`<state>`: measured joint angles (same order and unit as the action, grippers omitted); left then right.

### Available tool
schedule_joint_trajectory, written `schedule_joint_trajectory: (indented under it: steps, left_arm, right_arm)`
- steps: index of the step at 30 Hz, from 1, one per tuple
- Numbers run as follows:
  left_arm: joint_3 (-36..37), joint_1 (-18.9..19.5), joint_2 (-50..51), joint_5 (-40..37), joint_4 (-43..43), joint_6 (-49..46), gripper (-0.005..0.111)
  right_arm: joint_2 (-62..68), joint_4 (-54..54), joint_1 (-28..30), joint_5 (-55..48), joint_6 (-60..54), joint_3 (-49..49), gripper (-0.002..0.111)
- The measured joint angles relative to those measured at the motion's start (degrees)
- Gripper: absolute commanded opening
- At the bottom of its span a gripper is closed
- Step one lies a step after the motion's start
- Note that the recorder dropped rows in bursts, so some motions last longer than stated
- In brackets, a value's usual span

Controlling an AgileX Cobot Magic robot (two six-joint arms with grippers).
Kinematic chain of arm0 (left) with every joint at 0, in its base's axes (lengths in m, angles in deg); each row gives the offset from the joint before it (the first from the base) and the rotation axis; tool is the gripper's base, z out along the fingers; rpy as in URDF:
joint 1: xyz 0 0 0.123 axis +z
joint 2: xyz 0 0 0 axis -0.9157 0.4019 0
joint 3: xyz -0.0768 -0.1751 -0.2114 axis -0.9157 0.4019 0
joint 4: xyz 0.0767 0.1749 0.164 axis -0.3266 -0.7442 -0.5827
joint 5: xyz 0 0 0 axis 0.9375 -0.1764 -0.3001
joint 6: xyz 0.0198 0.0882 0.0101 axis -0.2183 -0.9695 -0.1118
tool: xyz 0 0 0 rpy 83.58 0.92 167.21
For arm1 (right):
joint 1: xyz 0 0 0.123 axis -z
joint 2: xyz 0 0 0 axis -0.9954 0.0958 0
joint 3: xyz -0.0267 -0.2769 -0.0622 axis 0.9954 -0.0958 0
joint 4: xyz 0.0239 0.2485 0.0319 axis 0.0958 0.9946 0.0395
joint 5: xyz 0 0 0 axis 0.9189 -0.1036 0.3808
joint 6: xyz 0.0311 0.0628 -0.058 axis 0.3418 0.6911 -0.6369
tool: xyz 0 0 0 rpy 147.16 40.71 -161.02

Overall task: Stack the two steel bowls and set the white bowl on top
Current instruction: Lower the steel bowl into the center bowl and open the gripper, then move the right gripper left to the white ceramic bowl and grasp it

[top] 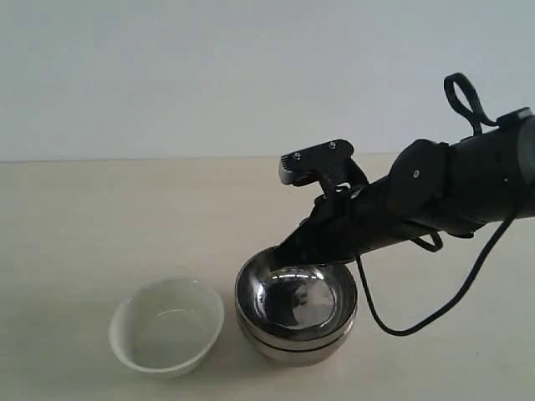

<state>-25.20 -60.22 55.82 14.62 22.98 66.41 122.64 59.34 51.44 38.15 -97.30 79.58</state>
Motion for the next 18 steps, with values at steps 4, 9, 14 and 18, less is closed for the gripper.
schedule_joint_trajectory:
  steps: [4,9,14,18]
  left_arm:
    - [0.0,0.0,0.0,0.0,0.0,0.0,0.004]
    - [0.0,0.0,0.0,0.0,0.0,0.0,0.004]
    - [0.0,0.0,0.0,0.0,0.0,0.0,0.004]
    - [0.0,0.0,0.0,0.0,0.0,0.0,0.004]
  right_arm:
    - [-1.3,0.71,-0.11,1.25,0.76,0.0,0.0]
    - [-1.68,1.49,-2.86,1.98,1.08,0.0,0.0]
    - [-4.4,1.49,-9.7,6.21,0.99,0.13,0.032]
    - [-7.62,1.8,-12.95,3.96,0.77,1.91,0.046]
